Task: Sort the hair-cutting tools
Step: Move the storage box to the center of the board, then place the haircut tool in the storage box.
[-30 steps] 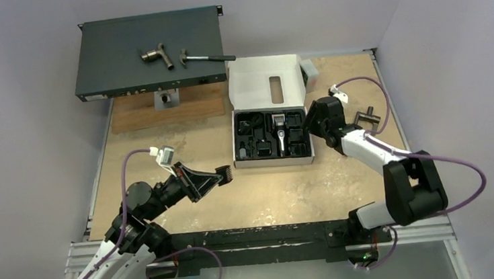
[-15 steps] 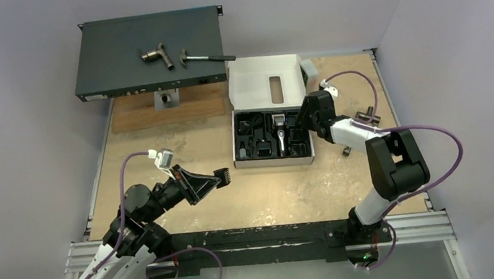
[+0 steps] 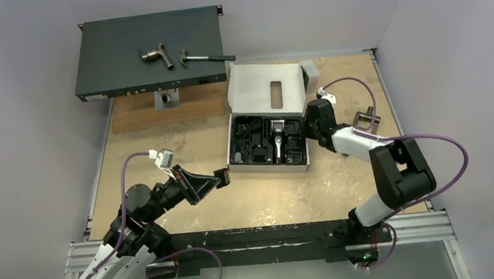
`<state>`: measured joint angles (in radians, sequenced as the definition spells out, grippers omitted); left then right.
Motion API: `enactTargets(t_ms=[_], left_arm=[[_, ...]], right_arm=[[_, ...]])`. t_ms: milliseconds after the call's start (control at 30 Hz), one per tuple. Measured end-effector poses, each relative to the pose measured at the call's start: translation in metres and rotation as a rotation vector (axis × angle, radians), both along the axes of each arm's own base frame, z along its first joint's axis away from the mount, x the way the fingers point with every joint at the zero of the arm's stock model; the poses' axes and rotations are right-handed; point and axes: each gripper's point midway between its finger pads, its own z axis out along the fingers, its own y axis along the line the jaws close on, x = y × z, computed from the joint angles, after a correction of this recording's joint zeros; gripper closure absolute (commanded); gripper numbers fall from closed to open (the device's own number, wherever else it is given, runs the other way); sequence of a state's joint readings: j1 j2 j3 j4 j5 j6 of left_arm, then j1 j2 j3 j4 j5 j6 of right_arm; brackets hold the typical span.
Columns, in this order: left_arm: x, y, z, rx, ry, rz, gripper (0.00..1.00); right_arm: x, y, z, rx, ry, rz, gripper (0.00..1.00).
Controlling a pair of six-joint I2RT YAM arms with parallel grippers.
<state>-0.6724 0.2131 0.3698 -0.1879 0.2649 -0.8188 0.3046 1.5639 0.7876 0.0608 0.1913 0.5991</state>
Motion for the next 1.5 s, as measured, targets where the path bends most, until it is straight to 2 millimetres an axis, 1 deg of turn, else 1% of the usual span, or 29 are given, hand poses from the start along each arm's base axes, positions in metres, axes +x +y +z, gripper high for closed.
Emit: enactTargets(t_ms=[200, 400, 567, 767, 833, 867, 933, 967, 1000, 1067, 1167, 1267, 1400, 1500], left_arm=[[0.001, -0.001, -0.004, 0.004, 0.018, 0.0, 1.0], [0.003, -0.004, -0.007, -0.007, 0.039, -0.003, 1.0], [0.008, -0.012, -0.018, -0.018, 0.085, -0.013, 1.0], [0.021, -0.03, -0.037, -0.023, 0.175, -0.026, 1.0], [0.023, -0.041, -0.042, -0.016, 0.197, -0.045, 1.0], [0.023, -0.047, -0.045, -0.008, 0.207, -0.06, 1.0], [0.024, -0.058, -0.051, 0.009, 0.228, -0.081, 1.0], [0.025, -0.065, -0.053, 0.02, 0.239, -0.09, 1.0], [0.027, -0.069, -0.054, 0.024, 0.242, -0.093, 1.0], [0.032, -0.079, -0.052, 0.019, 0.246, -0.099, 1.0], [0.044, -0.089, -0.049, 0.003, 0.251, -0.081, 1.0], [0.057, -0.099, -0.047, -0.012, 0.26, -0.062, 1.0], [0.074, -0.117, -0.046, -0.019, 0.284, -0.058, 1.0], [0.087, -0.139, -0.046, -0.027, 0.314, -0.088, 1.0]], right_arm=[[-0.031, 0.02, -0.001, 0.003, 0.003, 0.074, 0.84], [-0.057, 0.031, -0.001, 0.016, 0.007, 0.124, 0.84], [-0.08, 0.038, -0.002, 0.074, 0.006, 0.138, 0.84], [-0.102, 0.045, -0.002, 0.159, 0.002, 0.139, 0.83], [-0.108, 0.046, -0.001, 0.175, 0.01, 0.145, 0.79], [-0.11, 0.046, -0.001, 0.176, 0.016, 0.146, 0.75], [-0.115, 0.044, 0.0, 0.175, 0.028, 0.144, 0.58], [-0.117, 0.044, 0.0, 0.18, 0.032, 0.141, 0.52], [-0.118, 0.044, 0.003, 0.187, 0.03, 0.139, 0.46], [-0.119, 0.045, 0.012, 0.201, 0.019, 0.137, 0.38], [-0.118, 0.043, 0.026, 0.21, -0.005, 0.132, 0.32], [-0.118, 0.041, 0.045, 0.218, -0.044, 0.126, 0.3], [-0.115, 0.039, 0.077, 0.235, -0.112, 0.12, 0.29], [-0.117, 0.036, 0.092, 0.248, -0.145, 0.117, 0.29]])
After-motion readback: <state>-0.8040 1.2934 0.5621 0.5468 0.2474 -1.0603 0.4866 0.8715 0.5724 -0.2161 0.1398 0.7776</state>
